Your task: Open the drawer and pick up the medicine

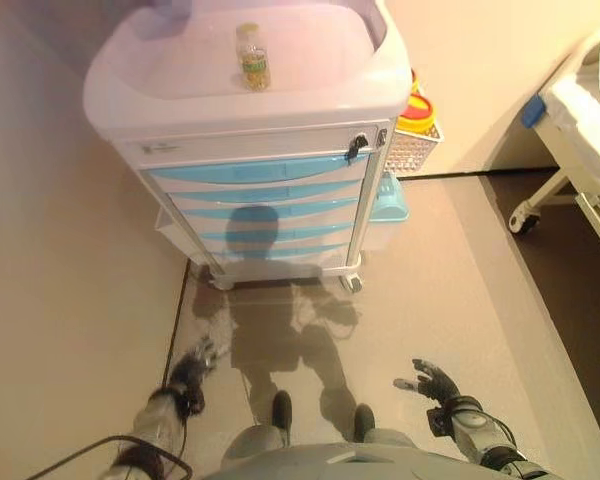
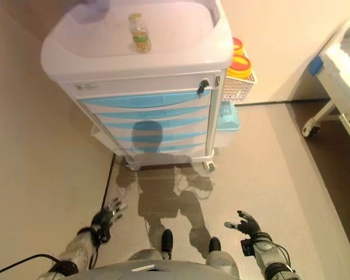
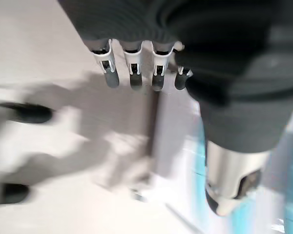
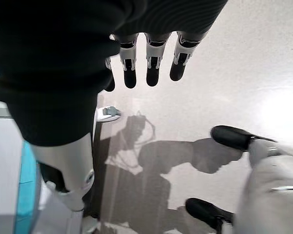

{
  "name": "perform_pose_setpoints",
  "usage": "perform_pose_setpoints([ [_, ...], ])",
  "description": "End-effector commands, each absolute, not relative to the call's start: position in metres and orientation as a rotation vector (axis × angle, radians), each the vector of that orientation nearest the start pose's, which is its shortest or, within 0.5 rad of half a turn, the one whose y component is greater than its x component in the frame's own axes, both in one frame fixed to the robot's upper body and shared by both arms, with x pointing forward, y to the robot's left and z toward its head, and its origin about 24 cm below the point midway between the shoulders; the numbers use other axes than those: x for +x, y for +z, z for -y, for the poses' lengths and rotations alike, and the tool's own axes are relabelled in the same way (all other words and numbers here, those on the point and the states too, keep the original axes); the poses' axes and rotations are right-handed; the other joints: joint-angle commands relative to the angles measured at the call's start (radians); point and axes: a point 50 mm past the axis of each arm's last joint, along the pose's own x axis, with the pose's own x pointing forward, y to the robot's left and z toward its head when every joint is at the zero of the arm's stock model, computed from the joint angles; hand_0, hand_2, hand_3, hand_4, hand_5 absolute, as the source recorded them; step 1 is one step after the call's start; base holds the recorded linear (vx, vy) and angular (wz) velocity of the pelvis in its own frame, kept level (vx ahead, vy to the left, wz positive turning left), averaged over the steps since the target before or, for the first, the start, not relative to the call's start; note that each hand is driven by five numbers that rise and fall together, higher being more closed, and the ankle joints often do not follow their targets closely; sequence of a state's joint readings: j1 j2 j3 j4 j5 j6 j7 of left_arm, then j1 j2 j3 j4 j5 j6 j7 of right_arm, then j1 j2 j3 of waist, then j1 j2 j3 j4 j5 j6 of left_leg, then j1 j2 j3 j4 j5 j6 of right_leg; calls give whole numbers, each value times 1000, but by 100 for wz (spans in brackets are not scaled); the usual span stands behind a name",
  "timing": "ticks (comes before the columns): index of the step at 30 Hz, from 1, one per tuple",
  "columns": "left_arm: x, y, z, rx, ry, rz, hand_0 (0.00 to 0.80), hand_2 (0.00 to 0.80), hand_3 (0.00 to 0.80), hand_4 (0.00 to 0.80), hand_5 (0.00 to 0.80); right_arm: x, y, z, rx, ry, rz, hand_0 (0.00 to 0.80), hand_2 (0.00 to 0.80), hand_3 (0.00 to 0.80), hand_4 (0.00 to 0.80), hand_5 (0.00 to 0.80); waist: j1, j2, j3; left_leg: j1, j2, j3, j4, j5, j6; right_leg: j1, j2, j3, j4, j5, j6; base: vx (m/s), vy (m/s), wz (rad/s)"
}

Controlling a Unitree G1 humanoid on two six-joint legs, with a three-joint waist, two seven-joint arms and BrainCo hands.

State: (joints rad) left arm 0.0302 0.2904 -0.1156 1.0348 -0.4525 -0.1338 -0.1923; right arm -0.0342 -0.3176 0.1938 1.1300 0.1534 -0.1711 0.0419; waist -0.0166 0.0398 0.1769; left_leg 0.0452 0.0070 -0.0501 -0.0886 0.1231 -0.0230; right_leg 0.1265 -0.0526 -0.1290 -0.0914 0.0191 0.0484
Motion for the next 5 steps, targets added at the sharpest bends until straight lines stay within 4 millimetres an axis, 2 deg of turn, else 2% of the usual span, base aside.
perform_pose_setpoints([
  [1, 138, -136, -239, 27, -37, -892, 0, 0, 0, 0, 0, 141, -136, 242, -247, 13, -912, 0, 0, 0, 0, 0, 26, -34, -22, 8, -59, 24, 60, -160, 25, -61, 40, -5, 93, -56, -18, -44, -26, 16],
  [5, 129, -142, -231, 5, -80, -946, 0, 0, 0, 0, 0, 144, -136, 240, -245, 30, -912, 0, 0, 0, 0, 0, 24, -31, -39, 27, -48, 29, 17, -140, 14, -42, 45, -13, 74, -55, -12, -18, -5, 10],
])
